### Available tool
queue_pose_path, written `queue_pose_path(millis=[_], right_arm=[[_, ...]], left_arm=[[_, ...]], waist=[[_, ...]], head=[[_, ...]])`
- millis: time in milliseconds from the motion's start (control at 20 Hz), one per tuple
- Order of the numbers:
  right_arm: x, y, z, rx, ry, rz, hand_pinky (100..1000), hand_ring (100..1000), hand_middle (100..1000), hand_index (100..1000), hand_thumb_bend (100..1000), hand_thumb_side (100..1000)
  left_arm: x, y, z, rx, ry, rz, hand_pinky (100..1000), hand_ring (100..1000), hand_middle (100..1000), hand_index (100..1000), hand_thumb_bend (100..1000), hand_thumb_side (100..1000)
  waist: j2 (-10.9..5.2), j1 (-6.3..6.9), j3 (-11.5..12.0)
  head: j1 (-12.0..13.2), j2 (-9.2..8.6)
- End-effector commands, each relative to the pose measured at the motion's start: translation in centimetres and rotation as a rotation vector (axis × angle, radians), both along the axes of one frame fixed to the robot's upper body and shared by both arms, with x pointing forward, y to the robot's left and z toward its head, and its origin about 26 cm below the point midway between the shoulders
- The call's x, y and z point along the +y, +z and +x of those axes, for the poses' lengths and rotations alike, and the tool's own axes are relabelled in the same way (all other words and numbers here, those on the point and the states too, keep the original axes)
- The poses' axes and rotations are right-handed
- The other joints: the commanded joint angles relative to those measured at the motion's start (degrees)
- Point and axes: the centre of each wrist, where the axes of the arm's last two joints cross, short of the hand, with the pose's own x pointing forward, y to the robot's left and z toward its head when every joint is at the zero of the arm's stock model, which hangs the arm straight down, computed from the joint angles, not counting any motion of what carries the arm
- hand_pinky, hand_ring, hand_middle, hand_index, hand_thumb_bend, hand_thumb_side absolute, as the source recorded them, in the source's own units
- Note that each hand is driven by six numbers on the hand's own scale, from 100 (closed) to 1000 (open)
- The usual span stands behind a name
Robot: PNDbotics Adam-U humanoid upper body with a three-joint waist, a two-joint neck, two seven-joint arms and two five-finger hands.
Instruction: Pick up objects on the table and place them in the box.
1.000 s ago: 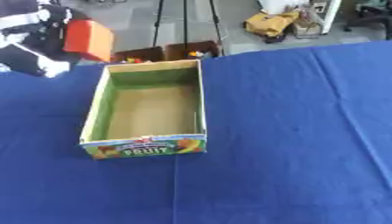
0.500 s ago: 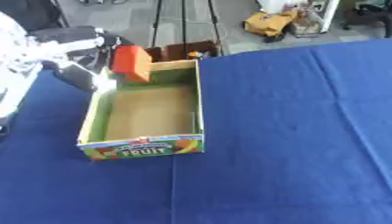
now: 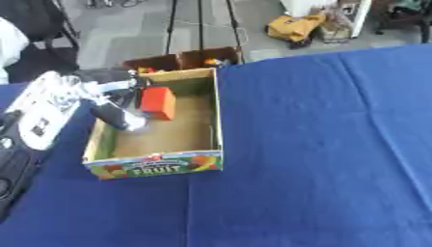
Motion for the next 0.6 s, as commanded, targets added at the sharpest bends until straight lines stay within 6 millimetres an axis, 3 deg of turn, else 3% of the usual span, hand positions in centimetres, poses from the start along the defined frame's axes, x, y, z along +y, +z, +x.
queue_pose_path(millis=[50, 350, 500, 600], right_arm=[[0.2, 1.03, -0.38, -0.037, 0.013, -0.019, 638, 754, 496, 682, 100, 997], [0.24, 1.04, -0.37, -0.036, 0.018, -0.02, 639, 755, 496, 682, 100, 1000], [0.22, 1.03, -0.37, -0.036, 0.018, -0.019, 639, 754, 496, 682, 100, 1000], [0.21, 1.01, -0.37, -0.036, 0.018, -0.018, 639, 755, 495, 682, 100, 1000]], left_arm=[[0.03, 0.37, 0.32, -0.025, 0.018, 0.032, 266, 443, 498, 674, 100, 361], [0.16, -0.18, 0.67, -0.017, 0.06, 0.094, 349, 501, 607, 859, 100, 383], [0.2, -0.28, 0.68, -0.008, 0.069, 0.129, 432, 598, 798, 983, 100, 420], [0.12, -0.15, 0.59, -0.013, 0.062, 0.145, 492, 738, 925, 1000, 100, 423]], waist=[[-0.49, 0.62, -0.1], [-0.42, 0.67, -0.1], [-0.45, 0.59, -0.1], [-0.5, 0.52, 0.0]], head=[[0.2, -0.81], [0.0, -0.6], [-0.1, -0.53], [-0.1, -0.56]])
